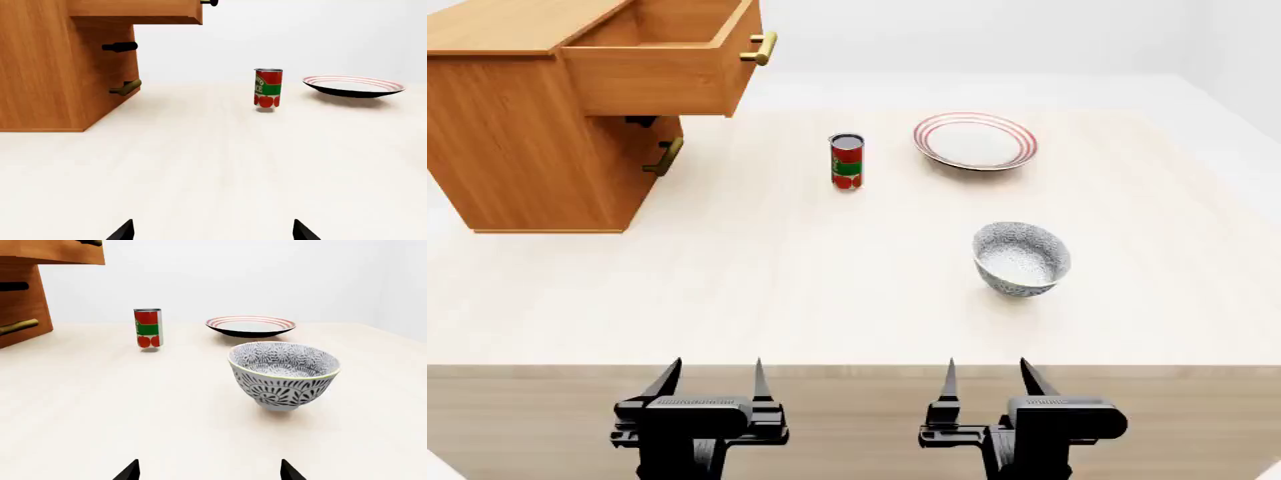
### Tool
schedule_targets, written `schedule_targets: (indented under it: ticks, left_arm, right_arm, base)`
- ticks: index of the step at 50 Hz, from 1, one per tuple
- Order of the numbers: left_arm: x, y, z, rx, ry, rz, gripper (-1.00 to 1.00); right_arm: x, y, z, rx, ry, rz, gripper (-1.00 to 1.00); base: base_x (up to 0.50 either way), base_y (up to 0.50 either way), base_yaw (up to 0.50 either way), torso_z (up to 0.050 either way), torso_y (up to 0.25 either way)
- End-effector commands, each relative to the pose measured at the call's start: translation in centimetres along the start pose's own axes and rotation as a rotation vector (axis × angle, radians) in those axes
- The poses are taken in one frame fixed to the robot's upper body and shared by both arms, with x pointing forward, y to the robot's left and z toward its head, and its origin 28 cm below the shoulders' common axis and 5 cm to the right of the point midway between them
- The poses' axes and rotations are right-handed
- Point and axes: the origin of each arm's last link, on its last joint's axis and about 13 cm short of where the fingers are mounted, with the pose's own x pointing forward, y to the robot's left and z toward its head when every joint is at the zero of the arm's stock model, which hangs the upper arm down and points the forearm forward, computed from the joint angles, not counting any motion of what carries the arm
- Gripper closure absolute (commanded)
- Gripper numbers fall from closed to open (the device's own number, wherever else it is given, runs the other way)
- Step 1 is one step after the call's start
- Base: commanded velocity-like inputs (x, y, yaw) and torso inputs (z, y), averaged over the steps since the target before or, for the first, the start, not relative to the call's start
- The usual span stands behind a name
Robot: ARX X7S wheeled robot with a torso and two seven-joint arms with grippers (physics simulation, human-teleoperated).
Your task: Put the bowl in the top drawer of the cabinet.
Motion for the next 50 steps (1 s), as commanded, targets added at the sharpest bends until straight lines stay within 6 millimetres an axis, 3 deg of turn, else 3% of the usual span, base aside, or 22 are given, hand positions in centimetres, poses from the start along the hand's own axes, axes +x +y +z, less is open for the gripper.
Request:
schedule_targets:
  ticks: [1, 12, 50]
  left_arm:
    - [-0.08, -0.01, -0.02, 0.003, 0.002, 0.000, -1.00]
    - [-0.17, -0.06, -0.17, 0.005, 0.022, -0.003, -1.00]
    - [0.19, 0.01, -0.14, -0.006, 0.040, 0.001, -1.00]
  right_arm:
    - [0.14, 0.07, -0.01, 0.004, 0.003, 0.002, -1.00]
    - [0.49, 0.25, -0.07, 0.000, 0.025, 0.017, -1.00]
    - [0.48, 0.24, -0.04, -0.005, 0.035, 0.022, -1.00]
  base:
    - [0.00, 0.00, 0.00, 0.000, 0.000]
    - [0.00, 0.11, 0.00, 0.000, 0.000]
    - [0.00, 0.48, 0.00, 0.000, 0.000]
